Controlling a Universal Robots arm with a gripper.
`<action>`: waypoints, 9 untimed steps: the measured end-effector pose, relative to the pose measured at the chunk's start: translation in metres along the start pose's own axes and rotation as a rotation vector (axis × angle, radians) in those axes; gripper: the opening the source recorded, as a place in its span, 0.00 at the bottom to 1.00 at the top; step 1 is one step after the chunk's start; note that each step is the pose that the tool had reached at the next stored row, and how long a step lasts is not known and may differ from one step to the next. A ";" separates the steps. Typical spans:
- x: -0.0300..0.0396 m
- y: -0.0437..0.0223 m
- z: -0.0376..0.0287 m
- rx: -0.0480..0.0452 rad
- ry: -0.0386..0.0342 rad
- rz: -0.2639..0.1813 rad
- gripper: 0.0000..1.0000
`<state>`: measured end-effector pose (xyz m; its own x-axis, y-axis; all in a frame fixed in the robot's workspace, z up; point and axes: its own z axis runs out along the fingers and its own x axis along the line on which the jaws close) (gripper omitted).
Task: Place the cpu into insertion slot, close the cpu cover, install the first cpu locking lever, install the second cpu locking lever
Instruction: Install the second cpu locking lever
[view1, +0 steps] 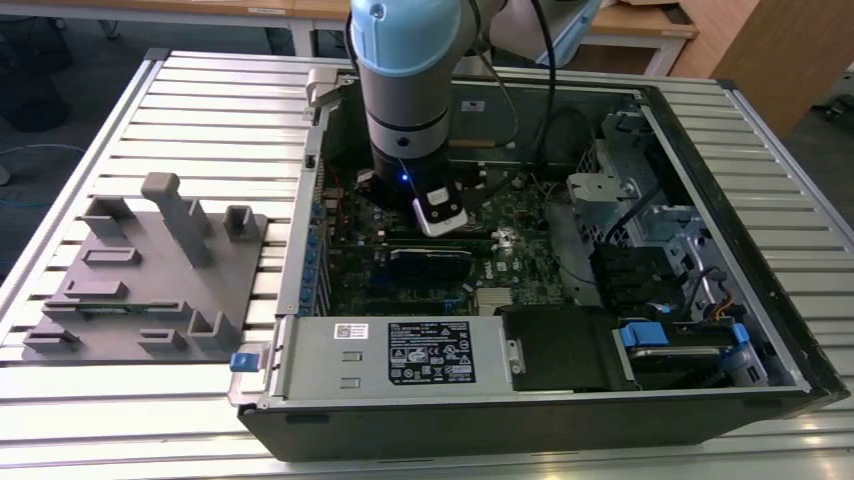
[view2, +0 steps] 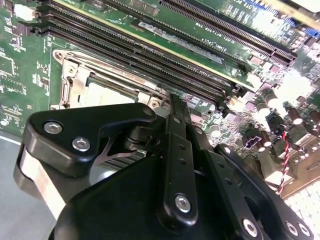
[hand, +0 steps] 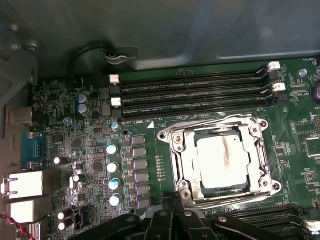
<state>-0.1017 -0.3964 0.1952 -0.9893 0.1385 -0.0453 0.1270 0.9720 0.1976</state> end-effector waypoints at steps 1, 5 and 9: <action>0.0000 -0.0001 0.0005 -0.0003 0.0001 0.000 0.11; 0.0001 -0.0008 0.0024 -0.0016 0.0005 0.000 0.11; 0.0001 -0.0008 0.0024 -0.0012 0.0004 0.000 0.11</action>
<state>-0.1017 -0.3967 0.1927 -0.9894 0.1384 -0.0450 0.1269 0.9718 0.1988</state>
